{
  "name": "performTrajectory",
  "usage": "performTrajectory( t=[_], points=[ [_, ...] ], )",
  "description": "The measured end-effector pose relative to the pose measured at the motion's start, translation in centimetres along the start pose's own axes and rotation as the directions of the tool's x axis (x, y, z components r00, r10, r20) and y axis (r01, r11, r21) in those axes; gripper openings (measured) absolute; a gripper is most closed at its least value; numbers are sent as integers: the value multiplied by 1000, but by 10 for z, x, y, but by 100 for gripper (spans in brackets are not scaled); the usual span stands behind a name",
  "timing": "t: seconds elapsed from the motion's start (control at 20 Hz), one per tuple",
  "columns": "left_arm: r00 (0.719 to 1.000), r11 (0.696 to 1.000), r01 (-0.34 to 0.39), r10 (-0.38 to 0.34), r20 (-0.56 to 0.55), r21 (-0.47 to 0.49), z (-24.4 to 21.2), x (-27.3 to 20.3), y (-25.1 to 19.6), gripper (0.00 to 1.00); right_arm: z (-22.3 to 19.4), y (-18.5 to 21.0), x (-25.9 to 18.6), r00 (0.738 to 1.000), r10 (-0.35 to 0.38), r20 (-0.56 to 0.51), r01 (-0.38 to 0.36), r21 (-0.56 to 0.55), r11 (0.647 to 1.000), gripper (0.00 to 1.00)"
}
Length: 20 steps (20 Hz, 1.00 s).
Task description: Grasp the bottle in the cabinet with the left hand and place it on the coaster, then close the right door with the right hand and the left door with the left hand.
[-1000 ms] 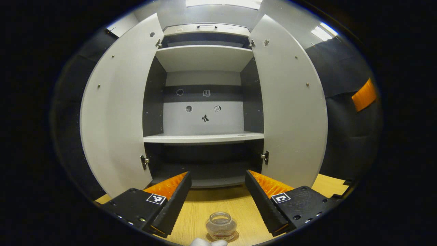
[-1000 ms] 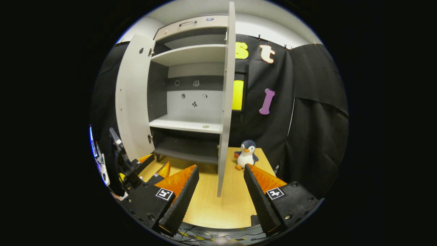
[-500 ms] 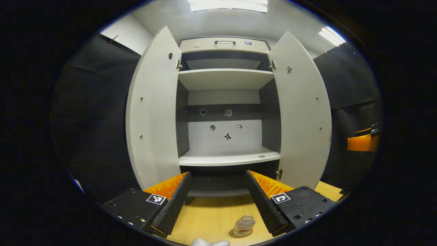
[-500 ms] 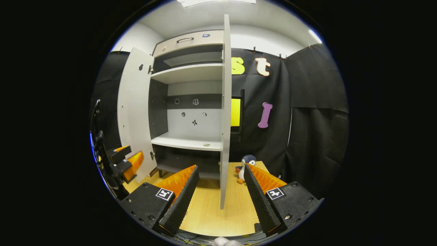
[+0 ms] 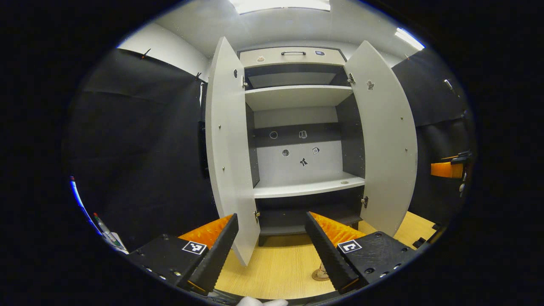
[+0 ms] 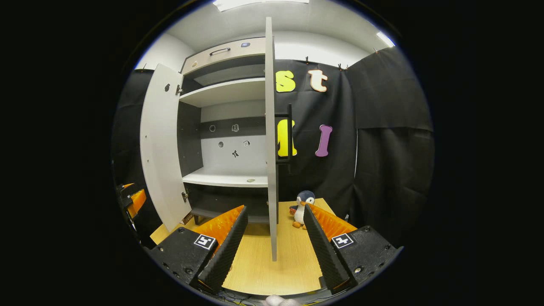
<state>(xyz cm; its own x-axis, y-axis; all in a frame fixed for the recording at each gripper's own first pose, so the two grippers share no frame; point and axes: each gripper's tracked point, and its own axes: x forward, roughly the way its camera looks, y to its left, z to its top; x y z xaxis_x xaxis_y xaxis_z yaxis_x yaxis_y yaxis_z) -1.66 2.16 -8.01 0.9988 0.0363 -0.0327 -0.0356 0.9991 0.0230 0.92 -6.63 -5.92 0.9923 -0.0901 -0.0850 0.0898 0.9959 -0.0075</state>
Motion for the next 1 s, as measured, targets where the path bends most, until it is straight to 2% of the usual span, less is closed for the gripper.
performTrajectory(
  t=[0.3,0.55,0.65,0.85,1.0],
  points=[
    [999,999,34,-34,11,-25,8,1,-18,96,44,-50,23,996,-61,65,62,-20,998,82],
    [1000,1000,8,-7,14,-29,16,5,-22,96,74,-79,60,995,-66,74,67,-18,998,82],
    [1000,999,-14,14,18,-35,20,7,-22,96,81,-79,77,997,-39,64,40,-14,999,82],
    [999,998,-48,48,14,-40,21,10,-21,96,99,-94,104,996,-39,83,41,-18,999,82],
    [998,997,-68,68,4,-38,18,12,-19,96,103,-93,119,998,1,69,1,-16,1000,82]
  ],
)
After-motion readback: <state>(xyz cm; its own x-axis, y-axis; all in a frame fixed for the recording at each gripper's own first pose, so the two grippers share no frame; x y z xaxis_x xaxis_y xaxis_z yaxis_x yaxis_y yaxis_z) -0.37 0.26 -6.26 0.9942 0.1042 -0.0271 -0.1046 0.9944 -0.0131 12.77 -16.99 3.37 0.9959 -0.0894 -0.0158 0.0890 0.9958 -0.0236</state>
